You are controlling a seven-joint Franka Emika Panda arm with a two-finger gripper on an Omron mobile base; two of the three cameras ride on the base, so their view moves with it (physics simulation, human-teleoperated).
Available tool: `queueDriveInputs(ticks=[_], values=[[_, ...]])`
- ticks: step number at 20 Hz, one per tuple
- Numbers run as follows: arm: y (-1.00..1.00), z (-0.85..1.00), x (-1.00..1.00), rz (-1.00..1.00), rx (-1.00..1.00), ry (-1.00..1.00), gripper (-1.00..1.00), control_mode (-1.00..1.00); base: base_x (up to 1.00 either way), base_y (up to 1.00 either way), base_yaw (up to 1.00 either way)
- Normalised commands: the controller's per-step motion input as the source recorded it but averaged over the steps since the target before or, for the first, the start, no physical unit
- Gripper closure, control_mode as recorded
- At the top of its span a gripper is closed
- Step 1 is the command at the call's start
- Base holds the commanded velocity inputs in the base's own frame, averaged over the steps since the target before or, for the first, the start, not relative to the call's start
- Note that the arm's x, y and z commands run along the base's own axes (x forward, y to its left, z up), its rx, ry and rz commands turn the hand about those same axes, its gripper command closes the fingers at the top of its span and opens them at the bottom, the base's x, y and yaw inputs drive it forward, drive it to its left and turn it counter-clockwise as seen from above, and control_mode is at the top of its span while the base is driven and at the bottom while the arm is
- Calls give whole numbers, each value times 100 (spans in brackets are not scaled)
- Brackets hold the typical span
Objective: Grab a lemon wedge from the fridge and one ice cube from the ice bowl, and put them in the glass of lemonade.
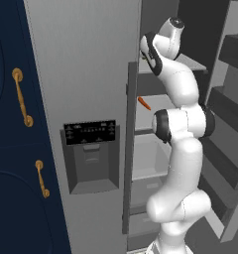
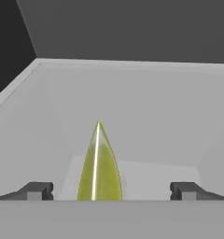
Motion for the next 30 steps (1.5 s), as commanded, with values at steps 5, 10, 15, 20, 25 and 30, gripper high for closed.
queueDriveInputs(ticks=[5, 10, 15, 20, 25, 30], values=[[0, 0, 12, 0, 0, 4, 100, -100, 0, 0, 0], [0, 0, 12, 0, 0, 1, 100, -100, 0, 0, 0], [-1, -37, -42, -2, 0, 1, 100, -100, 0, 0, 0], [-3, -54, -100, -9, 0, -7, 100, -100, 0, 0, 0], [0, -35, -100, -8, 0, -28, 100, -100, 0, 0, 0], [0, -35, -100, -11, -2, -45, 100, -100, 0, 0, 0]])
